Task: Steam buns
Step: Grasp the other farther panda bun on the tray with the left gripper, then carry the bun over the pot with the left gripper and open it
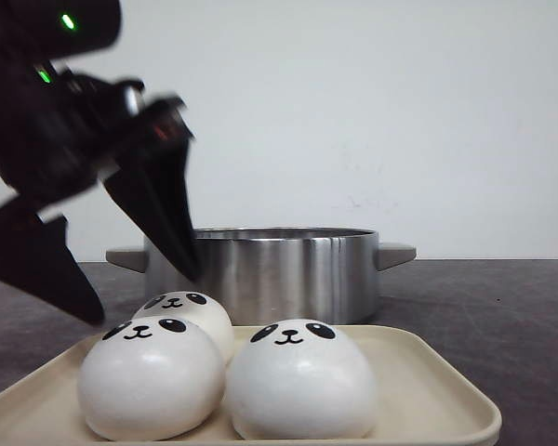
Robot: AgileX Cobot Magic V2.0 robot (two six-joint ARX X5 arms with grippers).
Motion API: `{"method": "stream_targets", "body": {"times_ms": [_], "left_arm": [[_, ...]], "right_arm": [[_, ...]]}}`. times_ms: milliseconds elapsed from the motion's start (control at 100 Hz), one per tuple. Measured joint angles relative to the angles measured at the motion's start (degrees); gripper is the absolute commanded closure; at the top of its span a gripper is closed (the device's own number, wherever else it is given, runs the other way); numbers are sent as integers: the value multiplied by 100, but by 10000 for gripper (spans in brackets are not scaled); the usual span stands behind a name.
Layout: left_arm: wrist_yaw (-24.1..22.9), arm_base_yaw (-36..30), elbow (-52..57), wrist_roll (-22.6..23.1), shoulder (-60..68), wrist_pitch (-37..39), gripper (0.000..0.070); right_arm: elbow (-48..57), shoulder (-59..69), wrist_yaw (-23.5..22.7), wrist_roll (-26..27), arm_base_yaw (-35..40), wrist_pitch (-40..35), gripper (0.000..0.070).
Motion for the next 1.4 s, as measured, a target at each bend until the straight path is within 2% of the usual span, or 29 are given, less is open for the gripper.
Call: {"method": "stream_targets", "body": {"times_ms": [170,340,400,430,470,570,860,1060,1170,1280,1400], "left_arm": [[-28,-22,0,-162,481,417,93],[-52,-57,87,-181,743,564,104],[-52,-70,144,-177,839,614,130],[-52,-76,164,-177,879,654,174],[-52,-79,175,-175,905,680,282],[-79,-81,166,-175,960,678,700],[-59,-116,214,-203,732,428,690],[-83,-155,739,-199,-350,531,690],[-719,-166,933,-129,-863,1008,690],[-1537,-79,1119,195,-839,1633,690],[-1687,197,1281,518,-367,2284,690]], "right_arm": [[-2,-9,90,90,-2,-382,688],[-7,-2,83,229,0,-463,688],[-7,-2,83,280,0,-463,688],[-7,0,83,293,0,-463,688],[-7,0,83,304,0,-463,688],[-7,0,85,313,0,-466,688],[-7,0,85,319,0,-468,688],[-7,0,85,317,0,-470,688],[-7,0,85,299,0,-470,688],[-7,0,85,286,0,-470,688],[-13,0,87,262,0,-470,688]]}}
